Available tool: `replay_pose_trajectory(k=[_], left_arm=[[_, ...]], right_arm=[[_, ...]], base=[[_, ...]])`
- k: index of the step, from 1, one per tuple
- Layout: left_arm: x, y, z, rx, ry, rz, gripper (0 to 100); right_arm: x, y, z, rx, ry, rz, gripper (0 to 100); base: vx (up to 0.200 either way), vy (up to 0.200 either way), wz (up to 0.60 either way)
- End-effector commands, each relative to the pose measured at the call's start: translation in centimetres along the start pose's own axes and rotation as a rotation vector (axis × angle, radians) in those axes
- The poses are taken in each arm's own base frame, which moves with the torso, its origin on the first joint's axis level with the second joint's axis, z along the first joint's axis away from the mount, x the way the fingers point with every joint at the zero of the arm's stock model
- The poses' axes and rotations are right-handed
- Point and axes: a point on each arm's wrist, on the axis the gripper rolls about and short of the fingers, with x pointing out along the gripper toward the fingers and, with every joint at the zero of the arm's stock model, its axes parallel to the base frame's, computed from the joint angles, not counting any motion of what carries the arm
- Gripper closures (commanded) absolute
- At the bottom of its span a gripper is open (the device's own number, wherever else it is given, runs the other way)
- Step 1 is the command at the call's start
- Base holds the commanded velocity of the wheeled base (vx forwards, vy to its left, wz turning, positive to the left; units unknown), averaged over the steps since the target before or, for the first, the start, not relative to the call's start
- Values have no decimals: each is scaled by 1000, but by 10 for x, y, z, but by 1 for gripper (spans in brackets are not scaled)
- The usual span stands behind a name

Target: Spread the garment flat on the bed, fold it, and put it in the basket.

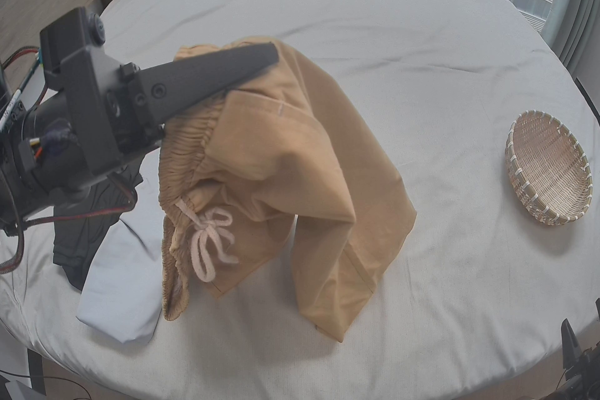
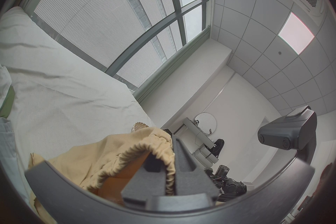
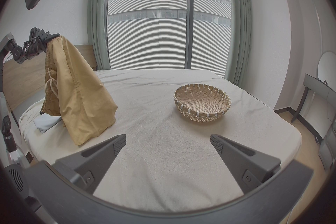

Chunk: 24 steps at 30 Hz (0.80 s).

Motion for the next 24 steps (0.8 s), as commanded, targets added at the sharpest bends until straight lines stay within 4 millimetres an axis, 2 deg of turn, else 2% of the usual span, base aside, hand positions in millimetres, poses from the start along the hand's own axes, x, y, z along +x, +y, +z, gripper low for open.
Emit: replay_pose_trajectory(k=[1,15,17,19,24], left_arm=[[4,-2,8,14,-19,-13,100],[10,-3,21,36,-53,-27,100],[13,-1,22,37,-55,-24,100],[16,2,20,33,-47,-20,100],[23,5,24,39,-59,-23,100]], right_arm=[[1,0,-5,-1,9,1,0],[1,0,-3,-2,-8,4,0],[-4,0,16,-20,-137,2,0],[-5,0,25,-35,-158,16,0],[10,2,30,-12,4,164,0]], base=[[0,0,0],[0,0,0],[0,0,0],[0,0,0],[0,0,0]])
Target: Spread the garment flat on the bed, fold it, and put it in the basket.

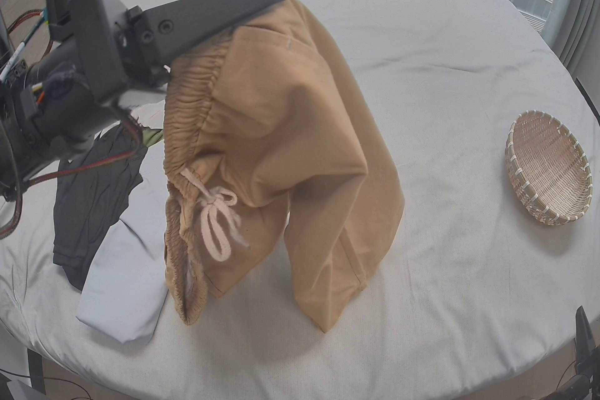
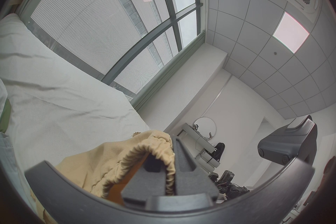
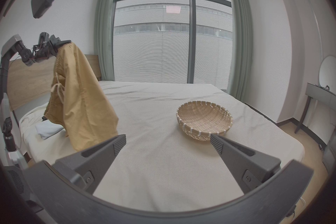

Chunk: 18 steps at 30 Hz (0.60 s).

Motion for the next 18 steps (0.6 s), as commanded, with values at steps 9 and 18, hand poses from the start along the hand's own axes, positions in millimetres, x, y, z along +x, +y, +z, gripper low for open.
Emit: replay_pose_trajectory(k=[9,18], left_arm=[[14,10,3,4,-16,21,100],[14,11,6,7,-23,21,100]], right_arm=[[68,10,49,341,389,466,0],[135,46,48,592,596,654,0]], base=[[0,0,0],[0,0,0]])
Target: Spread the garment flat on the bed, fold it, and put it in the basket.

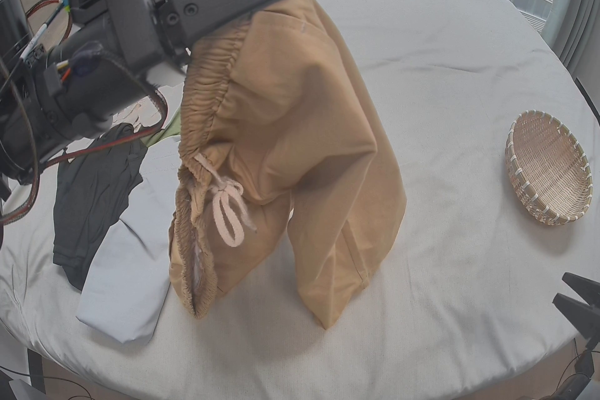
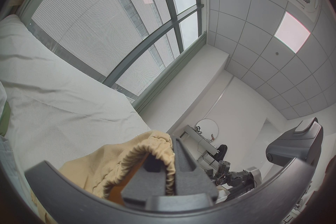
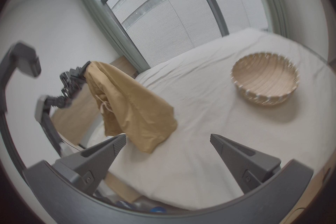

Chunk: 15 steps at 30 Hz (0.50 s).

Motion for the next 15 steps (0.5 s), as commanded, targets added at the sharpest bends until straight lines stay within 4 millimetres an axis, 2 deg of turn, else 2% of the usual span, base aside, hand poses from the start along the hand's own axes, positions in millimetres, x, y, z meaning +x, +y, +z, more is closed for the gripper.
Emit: replay_pose_trajectory(k=[1,8,9,11,15], left_arm=[[2,3,2,3,-6,7,100],[2,2,6,11,-17,5,100],[2,2,6,11,-17,5,100],[2,1,8,14,-21,2,100],[1,2,8,16,-23,4,100]], right_arm=[[79,0,9,171,244,141,0],[130,-3,-5,301,317,155,0],[131,-3,-6,304,321,154,0],[148,-4,-15,338,355,154,0],[169,-3,-27,365,389,167,0]], base=[[0,0,0],[0,0,0],[0,0,0],[0,0,0],[0,0,0]])
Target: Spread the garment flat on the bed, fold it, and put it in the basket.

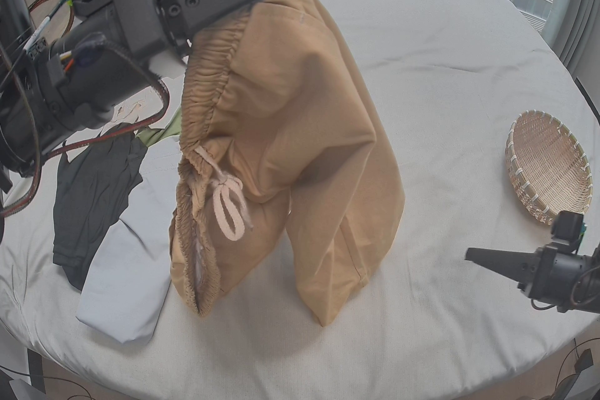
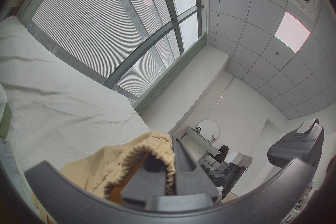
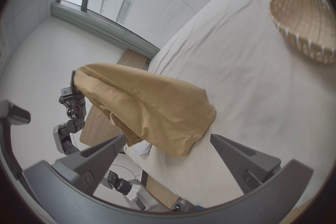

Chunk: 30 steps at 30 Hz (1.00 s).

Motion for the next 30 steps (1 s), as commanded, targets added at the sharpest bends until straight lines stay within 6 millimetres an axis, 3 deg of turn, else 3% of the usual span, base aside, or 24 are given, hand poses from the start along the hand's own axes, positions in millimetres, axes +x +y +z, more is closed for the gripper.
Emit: replay_pose_trajectory(k=[1,13,30], left_arm=[[0,0,3,6,-8,1,100],[0,1,2,4,-6,5,100],[1,3,0,2,-6,14,100]], right_arm=[[59,-23,-25,116,168,-32,0],[118,-39,-58,186,121,-32,0],[138,-53,-67,205,75,-43,0]], base=[[0,0,0],[0,0,0],[0,0,0]])
